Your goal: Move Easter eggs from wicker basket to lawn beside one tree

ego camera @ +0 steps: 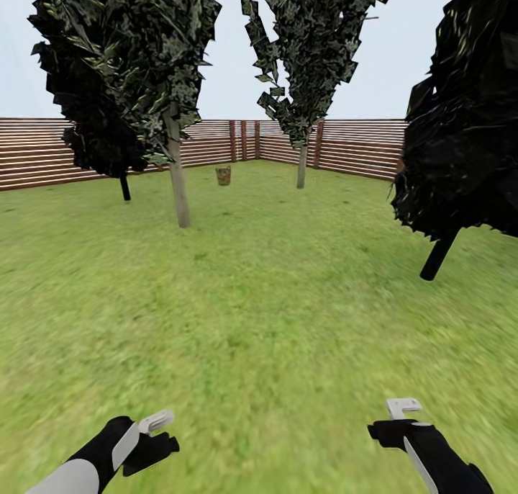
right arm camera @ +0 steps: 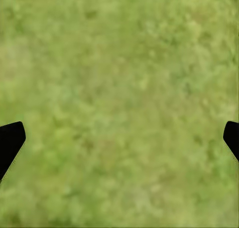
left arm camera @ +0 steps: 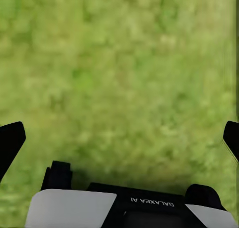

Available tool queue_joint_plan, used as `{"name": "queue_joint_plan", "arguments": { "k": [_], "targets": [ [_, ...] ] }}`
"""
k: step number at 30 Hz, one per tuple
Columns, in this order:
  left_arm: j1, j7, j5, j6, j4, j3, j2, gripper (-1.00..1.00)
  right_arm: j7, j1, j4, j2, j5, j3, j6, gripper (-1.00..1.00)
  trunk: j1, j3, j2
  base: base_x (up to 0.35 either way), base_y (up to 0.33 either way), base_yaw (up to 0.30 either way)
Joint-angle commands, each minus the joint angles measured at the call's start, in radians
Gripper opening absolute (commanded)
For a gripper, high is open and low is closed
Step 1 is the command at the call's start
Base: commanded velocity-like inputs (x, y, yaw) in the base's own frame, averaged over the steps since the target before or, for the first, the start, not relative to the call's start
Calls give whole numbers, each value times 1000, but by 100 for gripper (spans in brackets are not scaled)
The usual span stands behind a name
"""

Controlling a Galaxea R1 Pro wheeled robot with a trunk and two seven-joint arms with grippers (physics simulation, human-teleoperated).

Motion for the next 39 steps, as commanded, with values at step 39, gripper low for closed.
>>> {"name": "queue_joint_plan", "arguments": {
  "k": [39],
  "targets": [
    [0, -5, -5, 6, -1, 8, 0, 100, 6, 0, -2, 2, 5, 0, 5, 100, 1, -1, 0, 344, 0, 0]
  ]
}}
